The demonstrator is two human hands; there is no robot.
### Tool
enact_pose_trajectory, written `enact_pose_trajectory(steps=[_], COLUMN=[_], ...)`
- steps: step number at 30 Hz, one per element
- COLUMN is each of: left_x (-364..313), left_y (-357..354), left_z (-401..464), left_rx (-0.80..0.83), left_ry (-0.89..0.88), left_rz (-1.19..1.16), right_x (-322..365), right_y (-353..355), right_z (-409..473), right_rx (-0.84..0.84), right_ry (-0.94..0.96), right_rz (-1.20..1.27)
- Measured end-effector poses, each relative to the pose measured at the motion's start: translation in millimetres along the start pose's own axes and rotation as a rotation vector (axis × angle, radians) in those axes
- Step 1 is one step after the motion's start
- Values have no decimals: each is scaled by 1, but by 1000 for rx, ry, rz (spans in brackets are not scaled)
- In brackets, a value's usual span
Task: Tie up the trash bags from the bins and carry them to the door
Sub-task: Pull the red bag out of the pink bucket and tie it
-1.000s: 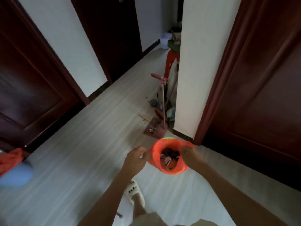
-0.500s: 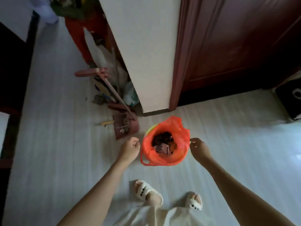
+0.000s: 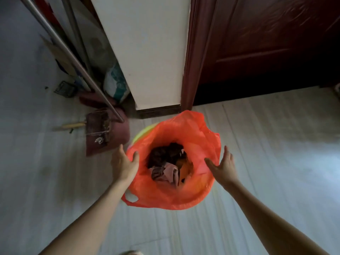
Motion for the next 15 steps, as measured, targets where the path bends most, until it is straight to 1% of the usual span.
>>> enact_pose_trajectory(steps=[3, 5, 7, 10, 13, 15], left_x=[36, 49, 55, 60, 56, 56], left_y=[-41, -52, -53, -51, -48, -43], left_z=[35, 45, 49, 54, 52, 44], left_rx=[-30, -70, -136, -183, -126, -66], left_ry=[-56, -137, -237, -315, -298, -272], left_rz=[-72, -66, -17, 171, 364, 445], right_x=[-5, -6, -8, -11, -13, -18], right_y=[-34, -49, -53, -54, -53, -56], right_z=[52, 72, 79, 77, 64, 52], right_rx=[-20, -89, -227, -384, -526, -555], right_ry=[88, 137, 192, 257, 307, 359], right_rz=[247, 327, 302, 262, 201, 150])
Point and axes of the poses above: each hand's wrist, its own z-axis towards the middle knuckle, its own y-axis out of the back of the hand, x = y × z, the point moved 3 cm from there along z, towards the middle knuckle, and after that the axes turned 14 degrees about -y, right-handed, at the moved point
